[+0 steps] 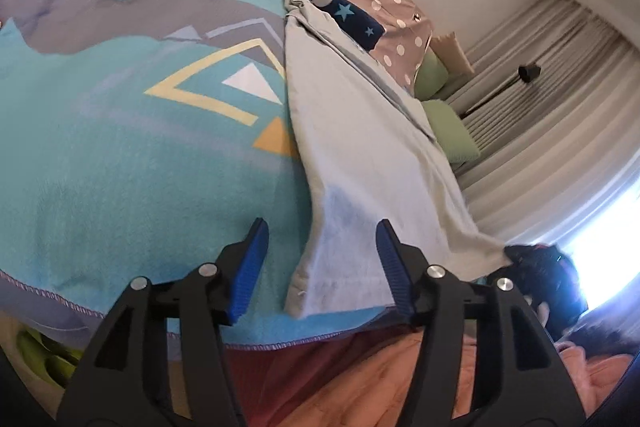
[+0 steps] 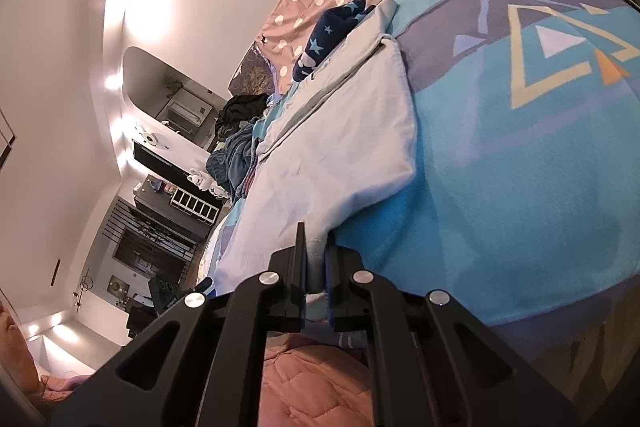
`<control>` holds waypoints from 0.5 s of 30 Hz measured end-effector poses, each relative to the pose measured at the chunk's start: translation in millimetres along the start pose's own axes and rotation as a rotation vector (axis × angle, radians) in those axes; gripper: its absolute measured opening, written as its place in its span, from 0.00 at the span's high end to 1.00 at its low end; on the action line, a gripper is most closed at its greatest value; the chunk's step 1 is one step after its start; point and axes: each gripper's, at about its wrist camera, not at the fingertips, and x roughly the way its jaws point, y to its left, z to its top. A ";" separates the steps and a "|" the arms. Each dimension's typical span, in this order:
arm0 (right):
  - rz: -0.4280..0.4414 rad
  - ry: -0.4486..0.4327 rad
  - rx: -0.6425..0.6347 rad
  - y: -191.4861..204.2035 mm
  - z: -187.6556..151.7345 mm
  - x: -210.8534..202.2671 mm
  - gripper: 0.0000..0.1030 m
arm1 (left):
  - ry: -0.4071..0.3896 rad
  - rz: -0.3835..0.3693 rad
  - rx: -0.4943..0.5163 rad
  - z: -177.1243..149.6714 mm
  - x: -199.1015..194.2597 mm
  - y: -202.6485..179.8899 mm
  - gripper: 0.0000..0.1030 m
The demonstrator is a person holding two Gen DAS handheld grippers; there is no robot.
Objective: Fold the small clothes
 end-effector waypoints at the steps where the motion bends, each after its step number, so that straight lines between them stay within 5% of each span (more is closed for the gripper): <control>1: 0.002 0.002 -0.006 2.0 1.4 0.9 0.93 | 0.006 -0.008 0.003 0.9 1.5 -1.1 0.78; 2: 0.004 0.003 -0.010 3.1 1.9 1.4 0.93 | 0.038 -0.058 -0.010 2.7 4.4 -3.5 0.96; 3: 0.006 0.002 -0.013 6.2 4.0 3.4 0.93 | 0.035 -0.075 -0.024 4.0 3.6 -5.0 0.98; 10: 0.055 -0.053 -0.073 34.6 27.3 -1.7 0.93 | -0.199 -0.237 0.052 50.5 -41.4 -48.2 0.98; 15: 0.114 -0.127 -0.120 53.3 50.8 -7.1 0.93 | -0.268 -0.285 0.001 78.4 -40.0 -48.6 0.98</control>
